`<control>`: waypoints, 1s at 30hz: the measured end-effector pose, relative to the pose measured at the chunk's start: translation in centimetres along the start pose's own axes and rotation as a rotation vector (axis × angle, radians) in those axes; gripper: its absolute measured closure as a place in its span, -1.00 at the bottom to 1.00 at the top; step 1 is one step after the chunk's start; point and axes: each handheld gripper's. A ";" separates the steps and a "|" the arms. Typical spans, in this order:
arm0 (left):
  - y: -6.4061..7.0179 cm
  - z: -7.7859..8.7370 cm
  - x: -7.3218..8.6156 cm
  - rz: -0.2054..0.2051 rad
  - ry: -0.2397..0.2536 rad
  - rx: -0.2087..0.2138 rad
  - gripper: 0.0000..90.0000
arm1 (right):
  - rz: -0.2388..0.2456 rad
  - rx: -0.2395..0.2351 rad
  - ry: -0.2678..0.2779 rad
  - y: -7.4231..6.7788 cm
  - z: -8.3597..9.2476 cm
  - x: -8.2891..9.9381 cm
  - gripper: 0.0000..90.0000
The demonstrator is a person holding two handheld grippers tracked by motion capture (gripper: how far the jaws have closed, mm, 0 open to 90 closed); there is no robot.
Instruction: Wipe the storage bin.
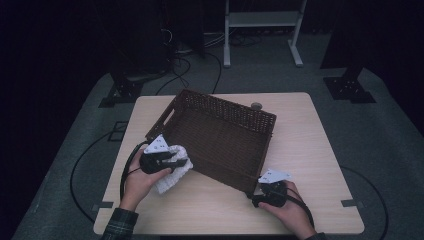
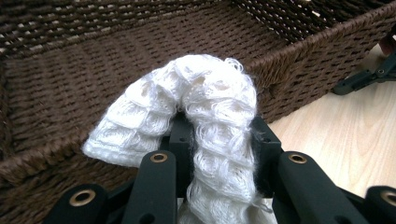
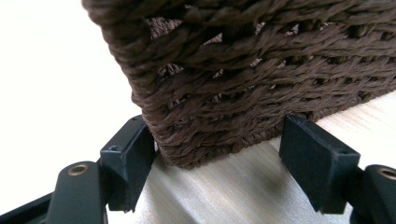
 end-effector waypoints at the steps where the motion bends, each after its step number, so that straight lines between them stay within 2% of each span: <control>1: 0.0 0.0 0.0 0.000 0.000 0.000 0.52 | 0.000 0.000 0.000 0.0 0.0 0.0 -0.41; 3: 0.0 -0.6 0.2 0.000 -0.037 -0.006 0.52 | 0.000 0.000 0.000 0.0 0.0 0.0 -0.42; 6: -0.1 -1.2 0.4 0.011 -0.042 0.008 0.52 | 0.000 0.000 0.000 0.0 0.0 0.0 -0.41; 11: -0.1 -2.4 0.7 0.014 -0.083 0.015 0.52 | 0.001 0.001 0.001 0.0 0.0 0.0 -0.42; 18: -0.2 -4.1 1.0 0.001 -0.157 0.012 0.52 | 0.001 0.001 0.001 0.0 0.0 0.0 -0.42; 30: -0.3 -6.6 1.7 -0.001 -0.245 0.009 0.52 | 0.001 0.000 0.000 0.0 0.0 0.0 -0.41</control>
Point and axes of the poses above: each handheld gripper's, and its own axes: z roughly backward along the jaws, x roughly out of its underside, y roughly to its right, and after that the axes turned 14 degrees about -y, right-handed
